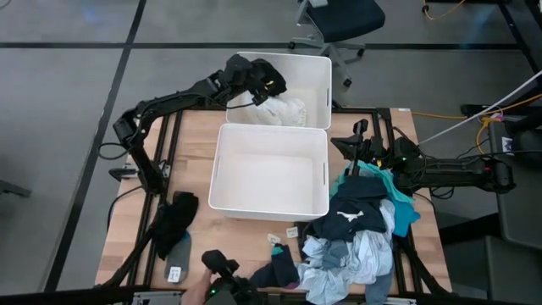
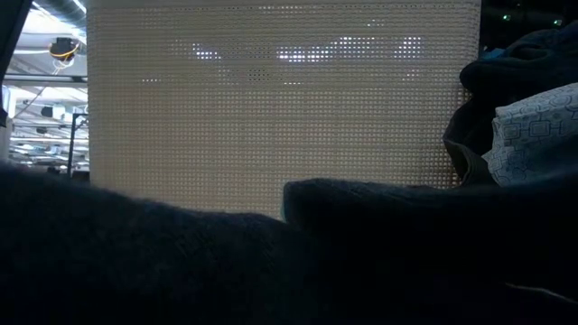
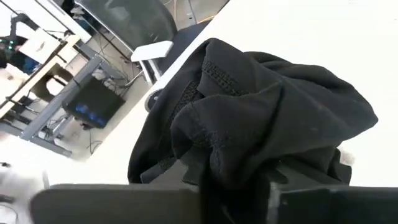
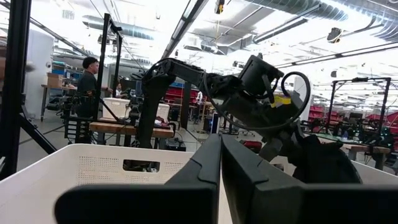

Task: Sort clothes
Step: Put the right black underwear into the top white bin, then put the black underwear into the top white bin

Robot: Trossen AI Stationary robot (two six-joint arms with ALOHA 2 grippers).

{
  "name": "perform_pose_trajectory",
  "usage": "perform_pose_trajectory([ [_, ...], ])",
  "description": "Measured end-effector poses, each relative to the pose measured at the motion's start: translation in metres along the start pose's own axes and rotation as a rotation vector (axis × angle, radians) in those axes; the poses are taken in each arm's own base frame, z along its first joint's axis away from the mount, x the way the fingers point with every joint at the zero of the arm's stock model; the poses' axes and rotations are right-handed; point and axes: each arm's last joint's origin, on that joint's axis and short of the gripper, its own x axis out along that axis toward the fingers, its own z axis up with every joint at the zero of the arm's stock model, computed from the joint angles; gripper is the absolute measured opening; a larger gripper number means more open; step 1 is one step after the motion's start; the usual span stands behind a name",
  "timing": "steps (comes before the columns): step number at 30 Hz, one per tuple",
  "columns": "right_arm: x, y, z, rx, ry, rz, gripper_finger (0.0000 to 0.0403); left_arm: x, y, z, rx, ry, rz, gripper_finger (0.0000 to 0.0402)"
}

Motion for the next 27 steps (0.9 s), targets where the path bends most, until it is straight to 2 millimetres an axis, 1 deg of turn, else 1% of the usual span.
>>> perform_pose_trajectory([
  [6, 0.0, 0.0, 0.0, 0.001, 0.002, 0.0, 0.0017, -0.002, 0.001, 0.0, -0.016, 0.018, 0.037, 0.016],
  [8, 0.0, 0.0, -0.001, 0.001, 0.006, 0.0, 0.0017, -0.009, 0.001, 0.004, -0.008, 0.039, 0.046, 0.0183],
  [10, 0.0, 0.0, -0.001, 0.001, 0.007, 0.001, 0.0017, -0.023, 0.003, 0.011, -0.008, 0.038, 0.035, 0.0198],
  [13, 0.0, 0.0, -0.001, 0.0, 0.007, 0.0, 0.0017, -0.053, 0.005, 0.027, -0.016, 0.015, 0.002, 0.0211],
  [18, 0.0, 0.0, -0.001, 0.0, 0.006, 0.0, 0.0017, -0.117, 0.003, 0.045, 0.0, -0.028, -0.092, 0.0213],
  [22, 0.0, 0.0, -0.001, 0.0, 0.006, 0.0, 0.0017, -0.174, -0.005, 0.043, 0.02, -0.046, -0.208, 0.0214],
  [27, 0.0, 0.0, -0.001, 0.001, 0.005, 0.0, 0.0017, -0.237, -0.014, 0.027, -0.031, -0.01, -0.364, 0.0214],
])
